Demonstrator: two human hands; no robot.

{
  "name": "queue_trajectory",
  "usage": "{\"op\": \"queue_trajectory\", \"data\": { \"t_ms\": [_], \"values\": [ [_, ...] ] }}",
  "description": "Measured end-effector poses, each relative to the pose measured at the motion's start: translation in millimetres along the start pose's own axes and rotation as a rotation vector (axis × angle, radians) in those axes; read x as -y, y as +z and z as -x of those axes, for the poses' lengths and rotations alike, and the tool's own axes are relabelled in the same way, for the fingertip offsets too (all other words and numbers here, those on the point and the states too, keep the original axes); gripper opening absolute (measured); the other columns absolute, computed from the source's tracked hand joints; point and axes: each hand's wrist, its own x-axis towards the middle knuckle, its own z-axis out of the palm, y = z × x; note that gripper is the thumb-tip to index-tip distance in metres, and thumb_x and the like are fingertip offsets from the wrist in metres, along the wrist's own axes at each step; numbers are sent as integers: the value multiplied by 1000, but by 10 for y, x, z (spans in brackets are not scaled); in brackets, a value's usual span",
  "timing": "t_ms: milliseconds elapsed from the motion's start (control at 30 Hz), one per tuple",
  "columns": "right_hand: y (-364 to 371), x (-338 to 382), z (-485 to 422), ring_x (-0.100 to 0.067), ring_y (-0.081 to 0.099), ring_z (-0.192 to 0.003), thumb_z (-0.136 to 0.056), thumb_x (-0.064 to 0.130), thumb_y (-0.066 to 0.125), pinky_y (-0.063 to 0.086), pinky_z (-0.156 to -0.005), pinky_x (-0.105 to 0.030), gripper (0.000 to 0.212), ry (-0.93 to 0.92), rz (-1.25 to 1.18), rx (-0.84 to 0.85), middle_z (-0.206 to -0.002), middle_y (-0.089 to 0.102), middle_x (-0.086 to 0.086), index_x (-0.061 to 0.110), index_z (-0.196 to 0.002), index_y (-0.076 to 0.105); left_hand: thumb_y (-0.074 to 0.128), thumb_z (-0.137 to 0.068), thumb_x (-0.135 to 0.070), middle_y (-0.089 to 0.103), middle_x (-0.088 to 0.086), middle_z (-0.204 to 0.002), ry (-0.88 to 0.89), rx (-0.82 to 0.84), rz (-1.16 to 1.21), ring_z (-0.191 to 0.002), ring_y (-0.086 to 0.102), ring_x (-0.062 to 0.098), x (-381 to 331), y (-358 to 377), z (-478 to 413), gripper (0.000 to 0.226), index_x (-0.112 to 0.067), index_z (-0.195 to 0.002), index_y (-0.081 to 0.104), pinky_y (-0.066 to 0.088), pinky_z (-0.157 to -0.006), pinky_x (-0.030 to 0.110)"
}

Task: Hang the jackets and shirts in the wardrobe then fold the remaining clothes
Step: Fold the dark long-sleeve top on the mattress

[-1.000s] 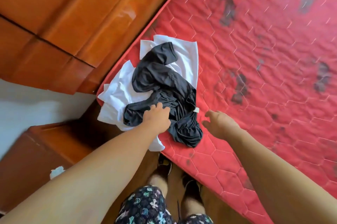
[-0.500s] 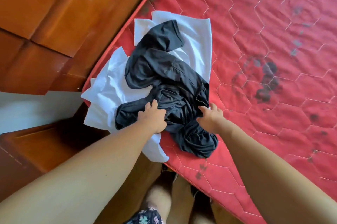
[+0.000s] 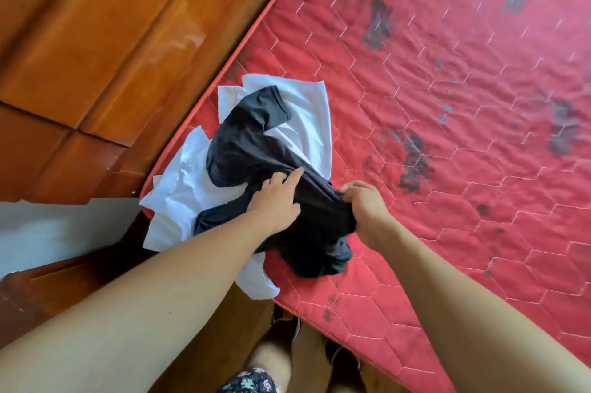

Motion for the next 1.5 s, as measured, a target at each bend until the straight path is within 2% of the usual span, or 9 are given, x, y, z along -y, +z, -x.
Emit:
{"op": "queue_trajectory", "data": {
  "t_ms": [100,167,267,400,733,900,1033,1267,1500],
  "values": [
    [-291,504,544,-12,38,-48,-64,3,47,25,-46,-24,20,-148,122,101,-52,45,6,20,-56,55,56,-89,-14,21,4,-156,146,-52,53,-143,25,28,-488,-478,196,86,-49,-154,13,35,-112,50],
    [-517,883,959,-11,33,-52,-64,3,49,23,-49,-29,18,-253,181,125,-55,39,6,20,-57,48,57,-79,-11,28,1,-154,297,34,60,-143,26,23,-849,-837,358,74,-58,-135,45,33,-113,49],
    [-906,1391,1586,-10,31,-56,-67,5,52,23,-52,-27,19,-407,283,74,-57,37,8,21,-60,44,58,-69,-13,59,-6,-92,464,197,77,-89,58,10,-1407,-1358,713,26,-39,-75,60,49,-78,38],
    [-1504,1867,2379,-13,36,-58,-63,21,55,27,-51,-28,9,-490,455,-52,-67,48,0,21,-72,54,60,-79,0,46,-15,-52,580,290,-2,-41,42,-2,-2118,-1974,1313,24,-21,-73,52,34,-42,14],
    [-2932,2108,3763,-33,64,-88,-78,19,62,47,-64,-29,22,-442,1406,-405,-86,63,-5,15,-98,68,65,-78,-23,65,0,-76,838,-115,-657,-76,60,25,-3281,-2926,2190,11,-20,-86,71,50,-69,34],
    [-3701,1848,4204,-31,70,-96,-82,19,54,51,-71,-29,25,-259,1532,-635,-97,71,-6,17,-100,71,65,-76,-32,71,1,-89,922,-410,-763,-87,65,29,-3785,-3178,2604,12,-25,-85,68,52,-73,34],
    [-4288,1705,4331,-26,70,-82,-80,32,53,56,-81,-34,26,-236,1522,-761,-73,64,2,17,-91,71,64,-77,-36,59,-7,-71,934,-508,-729,-77,62,23,-4202,-3190,2877,21,-28,-67,48,52,-65,34],
    [-5236,1672,4670,-30,48,-123,-96,40,49,45,-91,-43,35,-374,1322,-1049,-125,57,-7,21,-118,68,65,-86,-28,51,-6,-69,906,-753,-562,-73,59,26,-4918,-3170,3314,22,-21,-71,50,40,-62,32],
    [-5706,1777,4622,-26,56,-64,-78,39,58,55,-67,-65,26,-788,-60,-695,-66,54,-9,17,-64,59,71,-77,-17,57,2,-61,908,-810,186,-57,53,17,-5402,-2960,3584,21,-10,-68,54,41,-53,29]
  ]
}}
